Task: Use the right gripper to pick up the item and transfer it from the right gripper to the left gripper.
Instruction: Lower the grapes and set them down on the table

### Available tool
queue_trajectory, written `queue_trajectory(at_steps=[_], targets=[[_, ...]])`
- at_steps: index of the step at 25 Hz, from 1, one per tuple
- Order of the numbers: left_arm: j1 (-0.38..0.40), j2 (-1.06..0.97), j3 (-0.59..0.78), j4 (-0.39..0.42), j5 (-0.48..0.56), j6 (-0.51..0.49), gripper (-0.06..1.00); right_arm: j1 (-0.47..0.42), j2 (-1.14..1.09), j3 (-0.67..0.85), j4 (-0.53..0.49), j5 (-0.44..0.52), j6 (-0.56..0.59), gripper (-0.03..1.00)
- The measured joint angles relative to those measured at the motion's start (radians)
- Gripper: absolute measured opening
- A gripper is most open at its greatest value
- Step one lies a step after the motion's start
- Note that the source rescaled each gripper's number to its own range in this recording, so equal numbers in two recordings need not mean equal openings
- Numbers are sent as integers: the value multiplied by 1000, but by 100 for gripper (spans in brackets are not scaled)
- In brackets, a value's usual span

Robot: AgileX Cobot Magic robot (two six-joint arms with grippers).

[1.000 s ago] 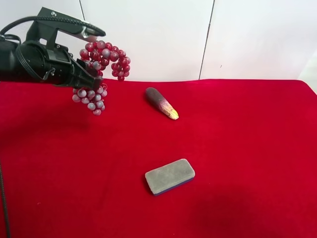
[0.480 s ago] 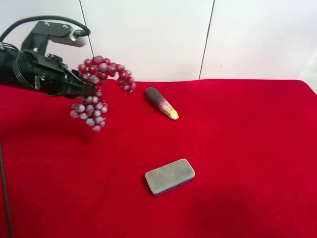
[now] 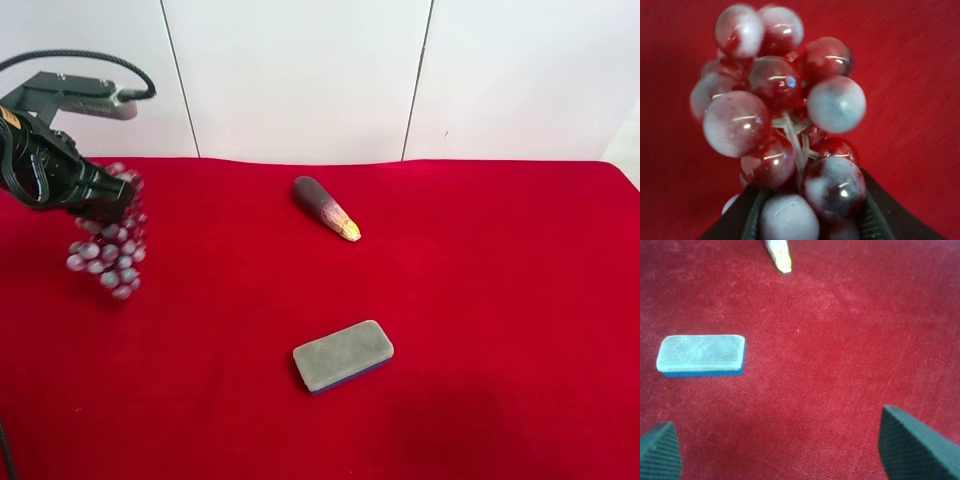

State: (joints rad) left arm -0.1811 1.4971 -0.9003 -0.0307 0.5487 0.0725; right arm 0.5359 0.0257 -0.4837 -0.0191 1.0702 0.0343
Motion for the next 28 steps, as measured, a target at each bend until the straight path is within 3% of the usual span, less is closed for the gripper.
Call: queue_trajectory(at_steps=[5, 14, 28], targets=[[0, 119, -85, 62, 98, -35, 0, 0, 0, 0, 0, 0, 0, 71], [0, 182, -169, 61, 103, -35, 0, 0, 0, 0, 0, 0, 0, 71], [0, 267, -171, 14, 94, -34, 0, 0, 0, 0, 0, 0, 0, 71]])
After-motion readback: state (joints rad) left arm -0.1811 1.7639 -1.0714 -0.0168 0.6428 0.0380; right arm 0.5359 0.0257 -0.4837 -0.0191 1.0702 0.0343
